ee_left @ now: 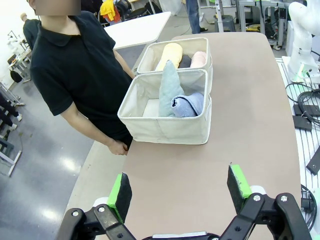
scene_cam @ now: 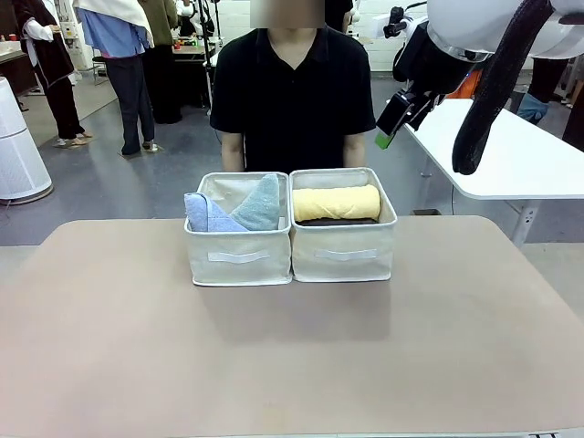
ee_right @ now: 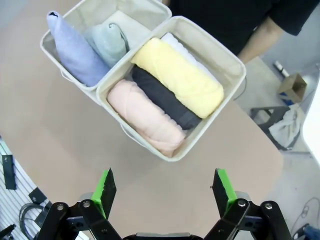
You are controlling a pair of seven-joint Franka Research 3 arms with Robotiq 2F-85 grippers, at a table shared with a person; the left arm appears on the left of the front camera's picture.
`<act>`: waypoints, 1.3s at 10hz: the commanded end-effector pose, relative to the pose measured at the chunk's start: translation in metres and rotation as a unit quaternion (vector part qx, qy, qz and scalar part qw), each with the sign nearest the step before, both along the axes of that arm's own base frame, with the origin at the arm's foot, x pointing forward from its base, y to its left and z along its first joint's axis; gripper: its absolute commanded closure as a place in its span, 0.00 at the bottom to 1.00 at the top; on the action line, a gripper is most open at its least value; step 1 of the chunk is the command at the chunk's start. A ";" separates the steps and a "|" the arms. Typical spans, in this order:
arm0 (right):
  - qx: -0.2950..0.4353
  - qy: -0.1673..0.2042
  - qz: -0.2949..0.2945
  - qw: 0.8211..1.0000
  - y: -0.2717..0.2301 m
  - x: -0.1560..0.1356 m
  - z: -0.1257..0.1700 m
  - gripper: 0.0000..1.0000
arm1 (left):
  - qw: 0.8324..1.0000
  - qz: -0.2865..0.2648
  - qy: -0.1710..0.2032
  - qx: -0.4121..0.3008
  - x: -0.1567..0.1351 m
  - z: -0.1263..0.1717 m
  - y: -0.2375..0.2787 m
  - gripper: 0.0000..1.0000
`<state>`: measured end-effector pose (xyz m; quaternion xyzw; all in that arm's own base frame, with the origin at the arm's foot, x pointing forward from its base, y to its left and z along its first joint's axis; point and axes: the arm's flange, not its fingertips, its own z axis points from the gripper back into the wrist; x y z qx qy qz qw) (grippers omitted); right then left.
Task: Sort the towels based on their folding style.
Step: Pick up another triangle-folded towel from the table and place it in the left Fabric basket.
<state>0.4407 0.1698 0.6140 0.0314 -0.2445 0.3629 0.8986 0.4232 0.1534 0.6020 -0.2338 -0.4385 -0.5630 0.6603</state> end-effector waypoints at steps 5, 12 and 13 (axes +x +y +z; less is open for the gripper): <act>0.229 -0.027 0.059 0.971 -0.189 -0.007 0.081 0.00 | 1.000 -0.003 -0.003 -0.004 -0.002 0.001 -0.001 0.00; 0.227 -0.057 0.072 0.970 -0.256 -0.055 0.032 0.00 | 1.000 -0.003 -0.003 -0.004 -0.002 0.001 -0.001 0.00; 0.227 -0.077 0.067 0.969 -0.263 -0.071 0.037 0.00 | 1.000 -0.003 -0.003 -0.004 -0.002 0.001 -0.001 0.00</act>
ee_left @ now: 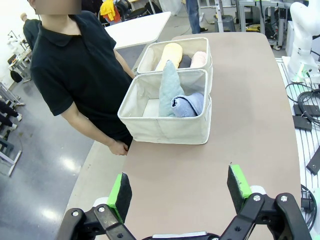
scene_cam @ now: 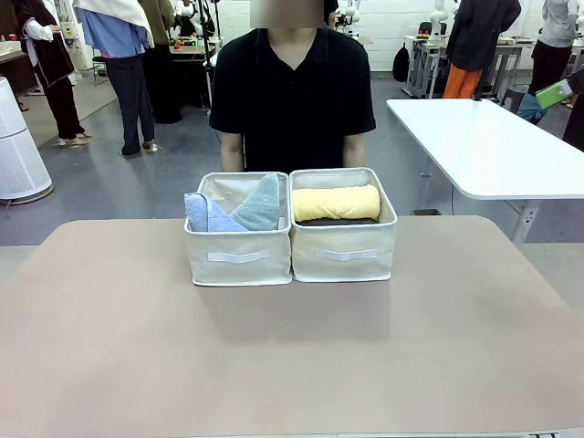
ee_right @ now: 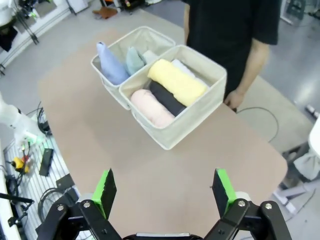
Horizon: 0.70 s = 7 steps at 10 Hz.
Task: Sort the towels based on their folding style.
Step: Pick up another triangle-folded towel from the table and place it in the left Fabric basket.
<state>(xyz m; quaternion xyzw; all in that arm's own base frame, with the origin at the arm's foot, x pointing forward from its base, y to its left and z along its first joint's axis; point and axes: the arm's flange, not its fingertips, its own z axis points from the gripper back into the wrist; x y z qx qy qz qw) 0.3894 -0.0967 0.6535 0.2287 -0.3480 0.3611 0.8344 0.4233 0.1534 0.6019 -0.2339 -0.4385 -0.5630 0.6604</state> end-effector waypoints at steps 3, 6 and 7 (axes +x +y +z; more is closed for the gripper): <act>0.019 -0.054 -0.016 0.998 -0.008 -0.039 0.003 0.00 | 1.000 -0.003 -0.003 -0.004 -0.002 0.001 -0.001 0.00; 0.008 -0.038 -0.019 0.999 -0.015 -0.040 0.020 0.00 | 1.000 -0.003 -0.003 -0.004 -0.002 0.001 -0.001 0.00; 0.008 -0.038 -0.019 0.999 -0.015 -0.040 0.020 0.00 | 1.000 -0.003 -0.003 -0.004 -0.002 0.001 -0.001 0.00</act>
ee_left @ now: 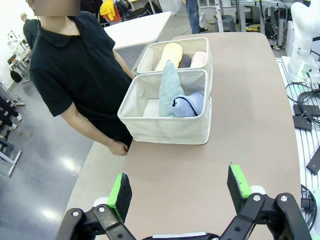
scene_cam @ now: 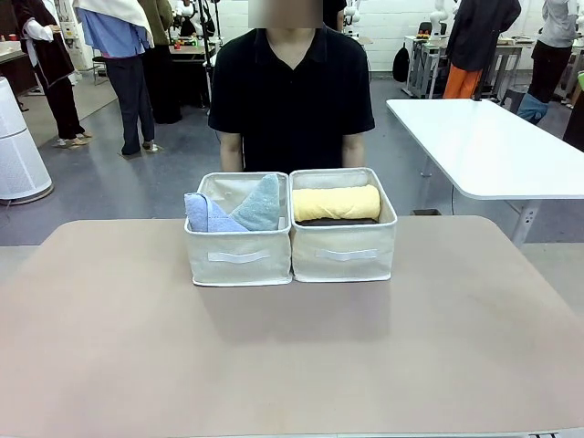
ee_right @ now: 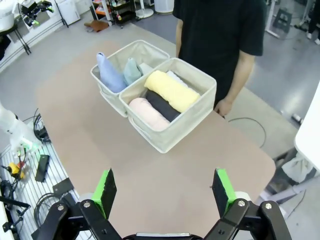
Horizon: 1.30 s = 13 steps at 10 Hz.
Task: Sort the towels based on their folding style.
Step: Pick up another triangle-folded towel from the table and place it in the left Fabric basket.
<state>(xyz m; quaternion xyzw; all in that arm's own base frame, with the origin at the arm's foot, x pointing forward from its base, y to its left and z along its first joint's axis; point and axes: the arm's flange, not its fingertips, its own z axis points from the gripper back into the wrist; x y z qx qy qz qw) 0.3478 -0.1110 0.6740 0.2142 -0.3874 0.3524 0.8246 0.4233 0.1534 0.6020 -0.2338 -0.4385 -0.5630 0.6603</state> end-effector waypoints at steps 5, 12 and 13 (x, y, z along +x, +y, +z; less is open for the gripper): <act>0.001 0.002 -0.001 1.000 0.000 0.002 0.000 0.00 | 1.000 -0.003 -0.003 -0.004 -0.002 0.001 -0.001 0.00; 0.001 0.002 -0.001 1.000 0.000 0.002 0.000 0.00 | 1.000 -0.003 -0.003 -0.004 -0.002 0.001 -0.001 0.00; 0.001 0.002 -0.001 1.000 0.000 0.002 0.000 0.00 | 1.000 -0.003 -0.003 -0.004 -0.002 0.001 -0.001 0.00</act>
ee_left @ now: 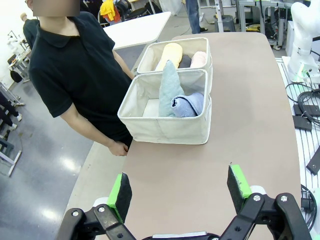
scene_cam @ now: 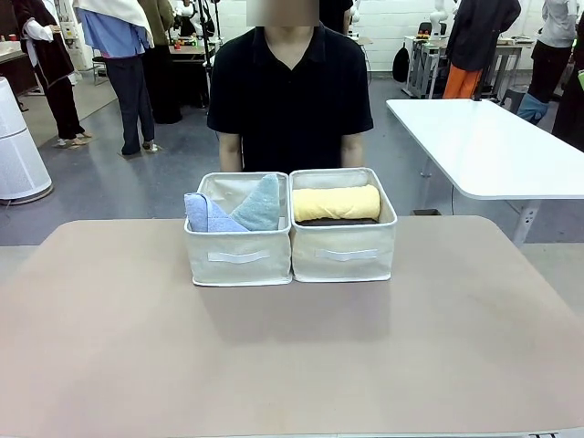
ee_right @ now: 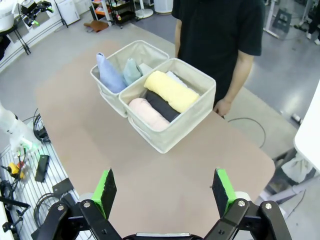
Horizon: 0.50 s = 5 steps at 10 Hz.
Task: Sort the towels based on their folding style.
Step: Pick up another triangle-folded towel from the table and place it in the left Fabric basket.
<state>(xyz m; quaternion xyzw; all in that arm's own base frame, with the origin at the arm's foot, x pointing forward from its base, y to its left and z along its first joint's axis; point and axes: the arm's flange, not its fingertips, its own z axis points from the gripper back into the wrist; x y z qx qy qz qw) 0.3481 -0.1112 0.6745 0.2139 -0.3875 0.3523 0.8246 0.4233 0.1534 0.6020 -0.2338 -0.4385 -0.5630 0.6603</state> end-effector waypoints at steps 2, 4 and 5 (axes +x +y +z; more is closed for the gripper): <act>0.001 0.002 -0.001 1.000 0.000 0.001 -0.001 0.00 | 1.000 -0.003 -0.003 -0.004 -0.002 0.001 -0.001 0.00; 0.001 0.002 -0.001 1.000 0.000 0.001 -0.001 0.00 | 1.000 -0.003 -0.003 -0.004 -0.002 0.001 -0.001 0.00; 0.001 0.002 -0.001 1.000 0.000 0.001 -0.001 0.00 | 1.000 -0.003 -0.003 -0.004 -0.002 0.001 -0.001 0.00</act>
